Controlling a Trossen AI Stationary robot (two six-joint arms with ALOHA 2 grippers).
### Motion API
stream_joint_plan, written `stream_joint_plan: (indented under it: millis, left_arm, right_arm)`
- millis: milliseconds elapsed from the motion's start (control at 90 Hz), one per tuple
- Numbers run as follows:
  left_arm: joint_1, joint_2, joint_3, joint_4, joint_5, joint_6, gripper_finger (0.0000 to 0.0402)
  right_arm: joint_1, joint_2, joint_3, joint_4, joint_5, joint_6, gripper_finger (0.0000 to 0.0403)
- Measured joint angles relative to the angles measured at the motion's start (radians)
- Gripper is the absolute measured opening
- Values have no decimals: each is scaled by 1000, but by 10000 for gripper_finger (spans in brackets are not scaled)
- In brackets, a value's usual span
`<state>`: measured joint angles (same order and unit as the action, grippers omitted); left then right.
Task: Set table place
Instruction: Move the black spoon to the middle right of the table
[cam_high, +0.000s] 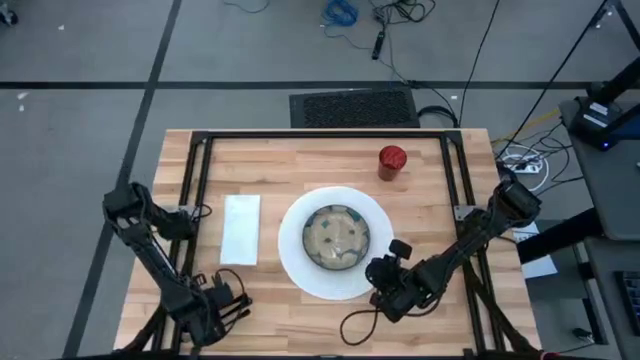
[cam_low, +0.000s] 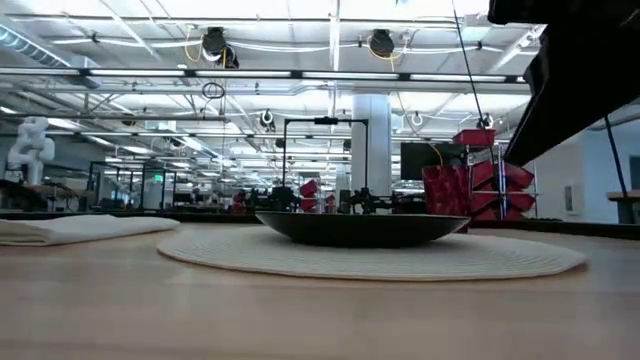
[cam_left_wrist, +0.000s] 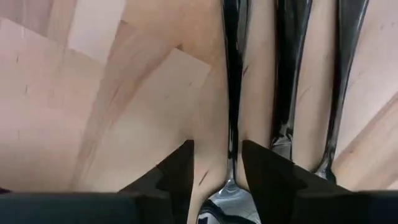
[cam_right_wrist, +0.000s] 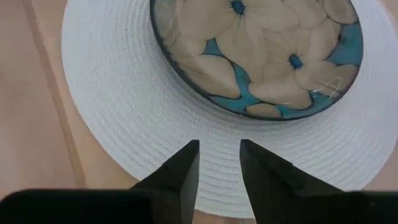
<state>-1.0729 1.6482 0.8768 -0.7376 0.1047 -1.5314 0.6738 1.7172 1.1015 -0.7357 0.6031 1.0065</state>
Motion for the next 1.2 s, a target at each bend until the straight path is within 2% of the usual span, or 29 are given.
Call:
stream_joint_plan:
  millis: [222, 367, 511, 756, 956, 1200]
  left_arm:
    - [-6, 23, 3, 1, 11, 67, 108]
    - [-6, 24, 2, 11, 17, 177, 59]
    - [-7, 25, 2, 9, 18, 225, 8]
    - [-2, 20, 2, -14, 15, 264, 2]
    - [30, -22, -7, -119, -29, 293, 1]
    - [123, -85, 35, -149, -93, 400, 0]
  right_arm:
    - [0, 0, 0, 0, 0, 0, 105]
    - [0, 0, 0, 1, -1, 2, 105]
    - [0, 0, 0, 2, -1, 20, 105]
    - [0, 0, 0, 14, -2, 22, 105]
    - [0, 0, 0, 21, -1, 1, 105]
    - [0, -5, 0, 152, 5, -134, 105]
